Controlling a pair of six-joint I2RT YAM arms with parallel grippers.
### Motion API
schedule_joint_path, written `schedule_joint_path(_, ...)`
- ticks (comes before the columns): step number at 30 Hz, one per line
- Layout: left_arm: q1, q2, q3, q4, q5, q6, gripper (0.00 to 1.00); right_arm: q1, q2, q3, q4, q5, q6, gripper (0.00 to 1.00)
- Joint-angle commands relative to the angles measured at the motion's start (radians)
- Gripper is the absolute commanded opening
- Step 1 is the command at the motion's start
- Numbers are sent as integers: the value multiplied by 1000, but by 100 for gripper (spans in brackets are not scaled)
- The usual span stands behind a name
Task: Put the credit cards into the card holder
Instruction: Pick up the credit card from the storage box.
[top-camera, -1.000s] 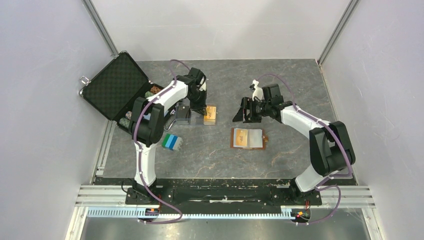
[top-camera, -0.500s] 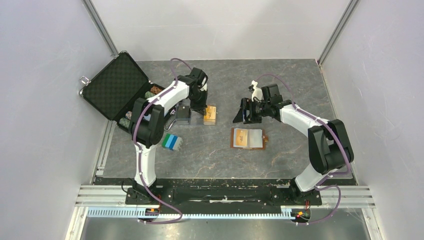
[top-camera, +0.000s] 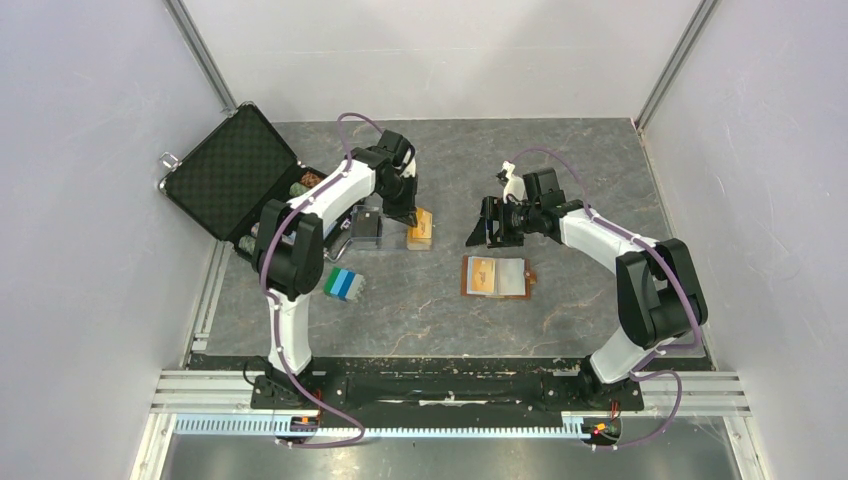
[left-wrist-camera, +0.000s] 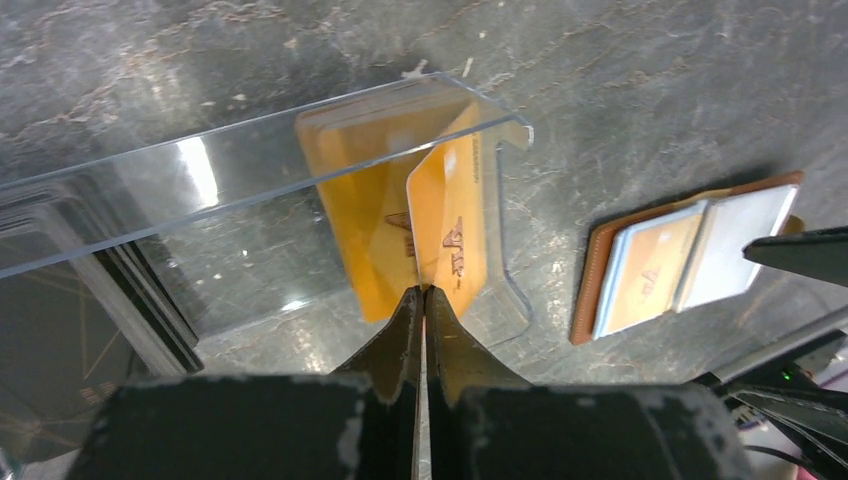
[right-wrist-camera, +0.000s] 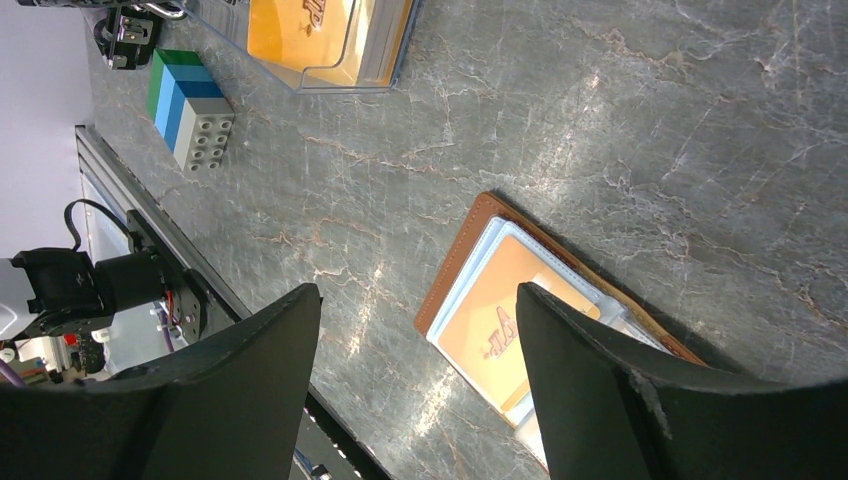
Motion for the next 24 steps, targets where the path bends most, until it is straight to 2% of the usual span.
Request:
schedule_joint_path(1, -2, -13, 25, 36, 121, 19, 2, 2, -3, 26, 8, 8, -13, 74)
schedule_joint_path(3, -2, -7, 20, 51, 142, 10, 3, 2, -4, 22, 8, 10, -14, 74)
schedule_joint_path(5, -2, -5, 11, 65, 151, 7, 8, 2, -7, 21, 8, 13, -14, 74)
schedule_joint_path(7, -2, 3, 9, 69, 149, 9, 18, 2, -8, 19, 8, 13, -15, 74)
schedule_joint_path(9, -2, 15, 9, 66, 154, 14, 19, 1, -8, 21, 9, 13, -17, 74)
schedule_joint_path(12, -2, 32, 8, 66, 153, 14, 13, 1, -11, 23, 7, 14, -17, 74)
schedule_joint_path(14, -2, 35, 10, 54, 133, 19, 2, 0, -13, 24, 6, 18, -16, 74)
schedule_joint_path(24, -2, -119, -7, 89, 55, -17, 2, -15, -53, 19, -12, 44, -33, 74)
